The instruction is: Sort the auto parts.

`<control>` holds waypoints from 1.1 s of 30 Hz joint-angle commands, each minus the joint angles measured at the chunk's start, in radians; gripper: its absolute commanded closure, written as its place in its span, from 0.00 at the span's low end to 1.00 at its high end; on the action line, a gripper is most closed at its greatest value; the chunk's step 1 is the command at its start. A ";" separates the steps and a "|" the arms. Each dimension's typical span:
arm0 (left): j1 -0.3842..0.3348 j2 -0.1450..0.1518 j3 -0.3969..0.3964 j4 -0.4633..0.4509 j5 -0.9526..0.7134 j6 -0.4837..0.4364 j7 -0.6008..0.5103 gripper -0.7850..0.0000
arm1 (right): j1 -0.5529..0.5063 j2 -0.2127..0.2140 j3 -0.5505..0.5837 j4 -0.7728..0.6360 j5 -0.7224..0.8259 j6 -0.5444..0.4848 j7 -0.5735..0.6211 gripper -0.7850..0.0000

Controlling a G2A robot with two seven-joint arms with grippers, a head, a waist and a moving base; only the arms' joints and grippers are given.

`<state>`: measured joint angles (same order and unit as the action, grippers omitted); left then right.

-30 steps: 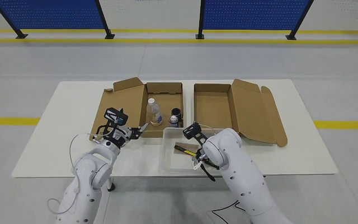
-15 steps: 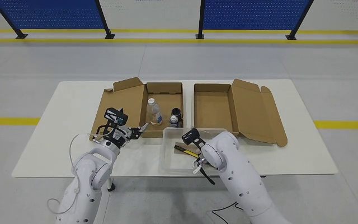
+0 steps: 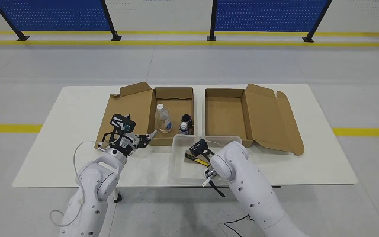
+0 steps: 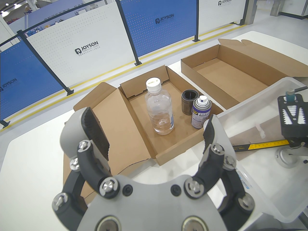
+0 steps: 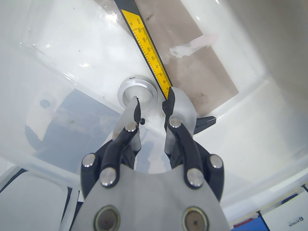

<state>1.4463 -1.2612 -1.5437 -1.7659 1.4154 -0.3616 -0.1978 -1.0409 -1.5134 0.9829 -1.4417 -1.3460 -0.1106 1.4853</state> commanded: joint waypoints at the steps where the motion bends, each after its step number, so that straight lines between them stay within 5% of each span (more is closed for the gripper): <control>1: 0.000 0.000 0.000 0.000 0.000 0.000 0.000 0.00 | 0.001 0.000 -0.001 0.006 0.002 0.000 -0.006 0.67; 15: 0.000 0.000 0.000 0.000 0.000 0.000 0.000 0.00 | 0.025 0.000 -0.014 0.066 0.018 -0.001 -0.055 0.76; 33: 0.000 0.000 0.000 0.000 0.000 0.000 0.000 0.00 | 0.043 -0.005 -0.049 0.104 0.056 -0.026 -0.095 0.74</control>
<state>1.4463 -1.2612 -1.5437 -1.7659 1.4154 -0.3616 -0.1978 -0.9987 -1.5178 0.9356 -1.3393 -1.2958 -0.1314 1.3951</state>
